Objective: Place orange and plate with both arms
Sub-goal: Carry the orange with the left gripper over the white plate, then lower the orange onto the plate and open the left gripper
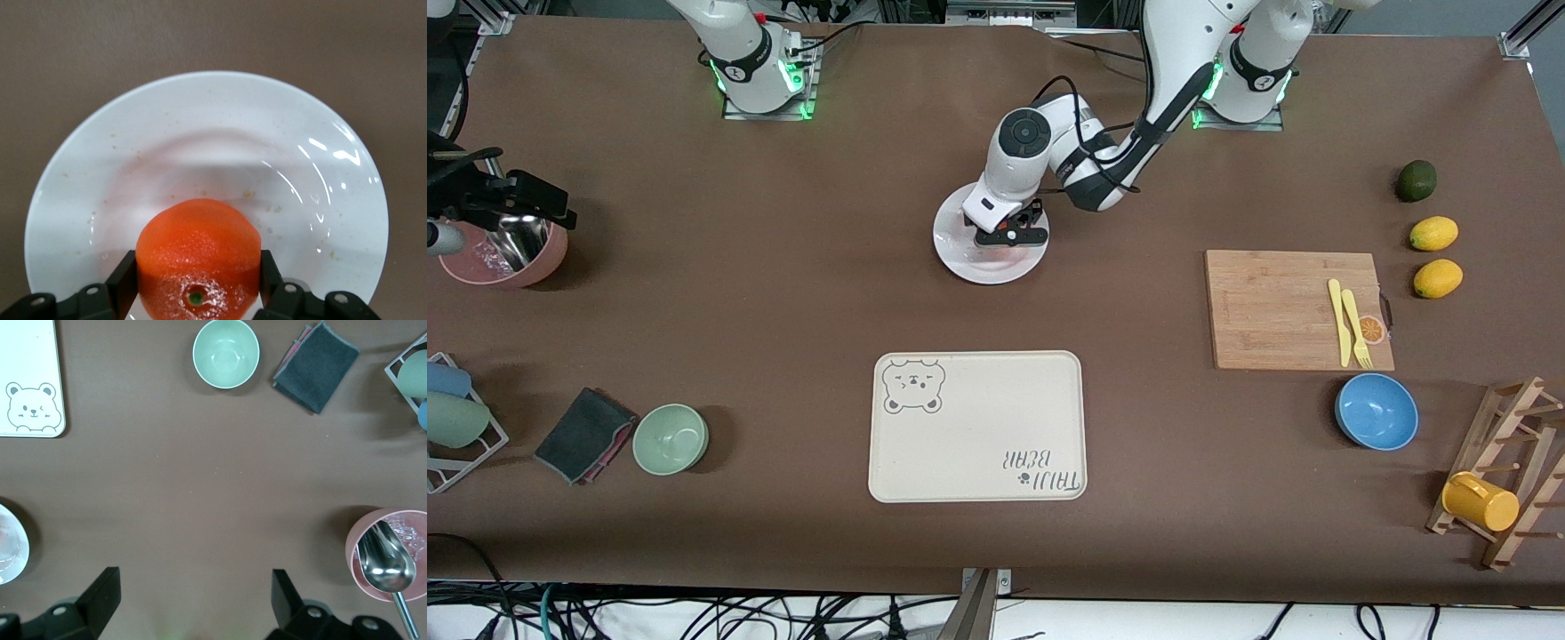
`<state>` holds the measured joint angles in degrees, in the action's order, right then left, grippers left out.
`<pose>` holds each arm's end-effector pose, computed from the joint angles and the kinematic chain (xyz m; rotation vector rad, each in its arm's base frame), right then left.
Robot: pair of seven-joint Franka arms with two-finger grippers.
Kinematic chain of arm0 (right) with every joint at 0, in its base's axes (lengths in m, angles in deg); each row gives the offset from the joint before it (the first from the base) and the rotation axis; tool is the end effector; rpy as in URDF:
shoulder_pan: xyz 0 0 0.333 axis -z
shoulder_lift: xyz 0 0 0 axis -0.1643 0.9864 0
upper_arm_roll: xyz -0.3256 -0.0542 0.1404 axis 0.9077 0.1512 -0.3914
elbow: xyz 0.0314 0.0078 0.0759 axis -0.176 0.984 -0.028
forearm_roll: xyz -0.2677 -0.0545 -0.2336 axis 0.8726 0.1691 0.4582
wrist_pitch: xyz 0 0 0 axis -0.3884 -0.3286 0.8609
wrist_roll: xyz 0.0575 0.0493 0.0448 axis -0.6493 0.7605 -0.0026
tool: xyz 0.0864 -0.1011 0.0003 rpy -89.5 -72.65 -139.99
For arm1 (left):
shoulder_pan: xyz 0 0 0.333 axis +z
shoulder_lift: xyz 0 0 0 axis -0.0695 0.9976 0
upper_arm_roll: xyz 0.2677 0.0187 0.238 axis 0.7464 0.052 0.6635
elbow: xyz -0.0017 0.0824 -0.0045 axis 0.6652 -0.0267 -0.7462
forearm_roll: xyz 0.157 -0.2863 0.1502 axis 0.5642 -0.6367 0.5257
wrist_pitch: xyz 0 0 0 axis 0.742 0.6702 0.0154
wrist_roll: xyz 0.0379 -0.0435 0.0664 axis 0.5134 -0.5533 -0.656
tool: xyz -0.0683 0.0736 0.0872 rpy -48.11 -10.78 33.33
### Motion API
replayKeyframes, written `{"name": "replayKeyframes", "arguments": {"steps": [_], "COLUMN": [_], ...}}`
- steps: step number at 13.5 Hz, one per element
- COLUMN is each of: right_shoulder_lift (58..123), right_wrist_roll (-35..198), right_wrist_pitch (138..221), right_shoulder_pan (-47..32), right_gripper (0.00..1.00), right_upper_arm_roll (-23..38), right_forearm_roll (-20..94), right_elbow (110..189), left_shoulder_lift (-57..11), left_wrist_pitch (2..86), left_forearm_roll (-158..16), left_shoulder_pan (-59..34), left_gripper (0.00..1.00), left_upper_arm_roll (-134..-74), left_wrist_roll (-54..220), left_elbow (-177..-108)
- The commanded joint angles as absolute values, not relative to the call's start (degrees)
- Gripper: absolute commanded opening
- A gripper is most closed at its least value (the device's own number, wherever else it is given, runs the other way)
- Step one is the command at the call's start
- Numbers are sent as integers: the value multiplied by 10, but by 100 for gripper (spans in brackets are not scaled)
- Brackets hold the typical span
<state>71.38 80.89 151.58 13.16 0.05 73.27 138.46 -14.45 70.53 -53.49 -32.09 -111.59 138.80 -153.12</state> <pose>0.5390 -0.0182 0.6112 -3.1222 -0.0576 0.1328 0.3891 -0.4947 0.2444 3.0171 0.1381 -0.1560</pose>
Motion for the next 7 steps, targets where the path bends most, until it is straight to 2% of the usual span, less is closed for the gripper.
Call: {"name": "replayKeyframes", "arguments": {"steps": [1,4,7], "right_shoulder_lift": [717,718,718], "right_wrist_roll": [810,811,808], "right_wrist_pitch": [1513,1513,1514], "right_shoulder_pan": [134,136,136], "right_gripper": [100,100,100], "right_upper_arm_roll": [-3,-3,-3], "right_forearm_roll": [721,721,719], "right_elbow": [1375,1375,1375], "left_shoulder_lift": [-165,-227,-313], "left_wrist_pitch": [696,682,678], "left_forearm_roll": [-499,-499,-498], "left_shoulder_pan": [-326,-287,-205], "left_gripper": [100,100,100], "left_upper_arm_roll": [-1101,-1102,-1102], "left_wrist_roll": [1405,1398,1377], "left_elbow": [-1527,-1535,-1577]}}
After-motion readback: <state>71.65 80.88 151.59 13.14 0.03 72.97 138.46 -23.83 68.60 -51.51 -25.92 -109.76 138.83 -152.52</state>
